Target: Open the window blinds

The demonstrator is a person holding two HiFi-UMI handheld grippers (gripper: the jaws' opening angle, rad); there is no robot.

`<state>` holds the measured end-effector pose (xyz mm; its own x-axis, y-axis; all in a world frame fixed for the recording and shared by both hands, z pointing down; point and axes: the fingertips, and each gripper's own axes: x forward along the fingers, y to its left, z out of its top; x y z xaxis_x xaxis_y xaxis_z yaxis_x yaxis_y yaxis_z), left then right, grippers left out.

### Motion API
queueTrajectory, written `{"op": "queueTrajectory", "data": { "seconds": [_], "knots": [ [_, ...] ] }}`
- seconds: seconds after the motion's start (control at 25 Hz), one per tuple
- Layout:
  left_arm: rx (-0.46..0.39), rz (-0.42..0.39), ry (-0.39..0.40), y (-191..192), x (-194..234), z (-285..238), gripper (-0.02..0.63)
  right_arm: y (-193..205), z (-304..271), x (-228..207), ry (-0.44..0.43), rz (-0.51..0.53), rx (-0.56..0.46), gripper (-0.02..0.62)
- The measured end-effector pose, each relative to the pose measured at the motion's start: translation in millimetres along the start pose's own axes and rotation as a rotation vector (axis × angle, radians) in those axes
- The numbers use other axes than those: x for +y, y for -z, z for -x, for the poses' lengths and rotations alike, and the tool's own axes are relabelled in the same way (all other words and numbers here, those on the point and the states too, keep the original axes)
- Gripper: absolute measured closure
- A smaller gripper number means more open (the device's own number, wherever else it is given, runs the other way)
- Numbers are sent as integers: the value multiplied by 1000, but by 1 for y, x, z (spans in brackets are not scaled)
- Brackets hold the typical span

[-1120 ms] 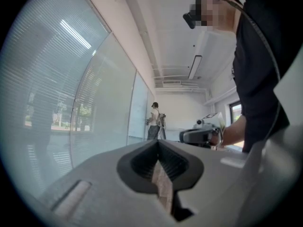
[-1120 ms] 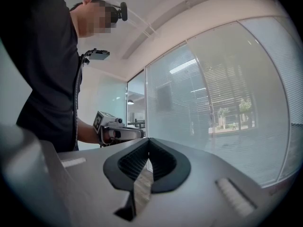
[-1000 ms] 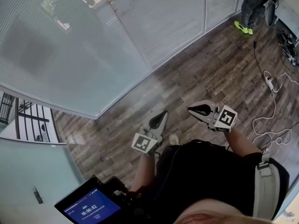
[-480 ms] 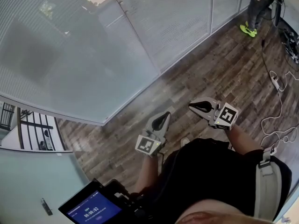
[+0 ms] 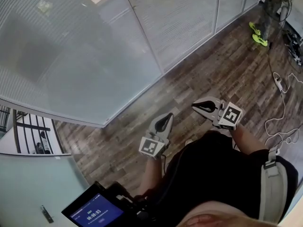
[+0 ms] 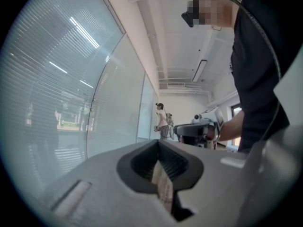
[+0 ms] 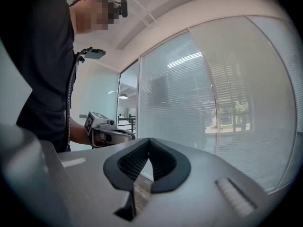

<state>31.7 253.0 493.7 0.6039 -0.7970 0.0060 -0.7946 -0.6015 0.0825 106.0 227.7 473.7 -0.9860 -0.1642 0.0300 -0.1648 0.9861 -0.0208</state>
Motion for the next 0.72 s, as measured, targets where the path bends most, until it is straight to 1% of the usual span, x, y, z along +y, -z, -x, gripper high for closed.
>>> {"op": "queueTrajectory", "data": {
  "seconds": [0.08, 0.24, 0.36, 0.56, 0.72],
  "knots": [
    [1, 8, 1, 2, 2, 1, 603, -1, -1, -2, 7, -3, -2, 589],
    [12, 20, 13, 4, 9, -5, 603, -14, -5, -10, 9, -44, -49, 589],
    [11, 16, 21, 3, 17, -14, 603, -11, -12, -20, 8, -67, -61, 589],
    [28, 22, 2, 6, 28, -26, 603, 3, -23, -39, -27, -76, -41, 589],
    [41, 27, -17, 5, 47, -40, 603, -4, -35, -66, -36, -114, -81, 589]
  ]
}}
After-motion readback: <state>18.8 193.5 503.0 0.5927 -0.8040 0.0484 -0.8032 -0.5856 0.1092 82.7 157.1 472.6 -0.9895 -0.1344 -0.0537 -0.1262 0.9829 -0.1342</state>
